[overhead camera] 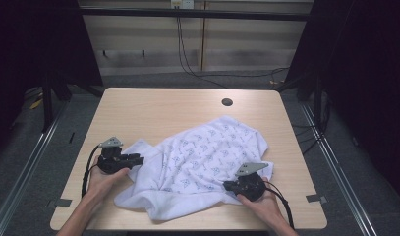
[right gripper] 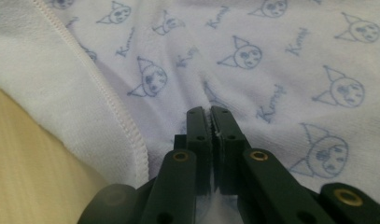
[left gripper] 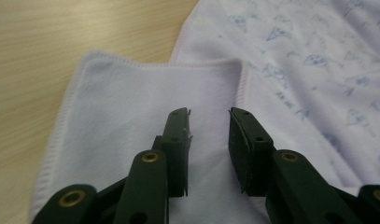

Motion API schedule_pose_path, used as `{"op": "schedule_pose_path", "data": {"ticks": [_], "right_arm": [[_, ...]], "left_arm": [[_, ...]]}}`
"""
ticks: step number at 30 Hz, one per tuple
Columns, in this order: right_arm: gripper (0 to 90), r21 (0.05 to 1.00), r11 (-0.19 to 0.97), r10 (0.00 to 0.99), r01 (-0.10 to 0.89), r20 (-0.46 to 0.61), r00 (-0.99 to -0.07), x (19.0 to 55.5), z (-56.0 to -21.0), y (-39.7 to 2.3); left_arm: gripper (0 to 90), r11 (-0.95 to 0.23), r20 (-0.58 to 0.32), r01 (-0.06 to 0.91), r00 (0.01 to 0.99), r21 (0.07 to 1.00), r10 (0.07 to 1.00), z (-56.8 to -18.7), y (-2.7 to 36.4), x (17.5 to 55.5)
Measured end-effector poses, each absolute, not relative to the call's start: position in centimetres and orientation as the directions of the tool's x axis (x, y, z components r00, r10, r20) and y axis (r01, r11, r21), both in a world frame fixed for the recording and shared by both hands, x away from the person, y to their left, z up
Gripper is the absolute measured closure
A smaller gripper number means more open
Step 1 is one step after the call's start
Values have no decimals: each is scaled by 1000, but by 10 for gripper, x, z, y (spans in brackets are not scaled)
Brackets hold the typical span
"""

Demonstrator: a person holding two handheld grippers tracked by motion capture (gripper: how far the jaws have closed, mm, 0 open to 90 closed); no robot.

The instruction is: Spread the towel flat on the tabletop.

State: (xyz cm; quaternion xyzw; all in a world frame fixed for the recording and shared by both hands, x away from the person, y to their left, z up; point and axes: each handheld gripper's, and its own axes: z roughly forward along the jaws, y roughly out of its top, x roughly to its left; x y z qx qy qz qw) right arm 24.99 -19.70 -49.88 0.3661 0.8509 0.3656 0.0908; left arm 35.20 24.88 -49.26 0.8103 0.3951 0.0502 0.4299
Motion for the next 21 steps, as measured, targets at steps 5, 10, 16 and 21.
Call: {"op": "schedule_pose_path", "data": {"ticks": [5, 10, 16, 21], "right_arm": [[874, 681, 429, 742, 593, 108, -661, 270, -499, -230], [874, 688, 341, 810, 641, 131, -572, 302, -502, -265], [728, 696, 313, 834, 647, 125, -538, 312, -502, -268], [583, 755, 290, 801, 588, 145, -581, 291, -480, -250]], "left_arm": [[727, -331, -251, 616, 667, 714, 701, -502, 248, 354], [695, -383, -230, 580, 718, 719, 657, -503, 232, 348], [892, -419, -237, 565, 753, 711, 614, -504, 227, 328], [894, -449, -252, 578, 761, 681, 598, -499, 228, 304]]}}
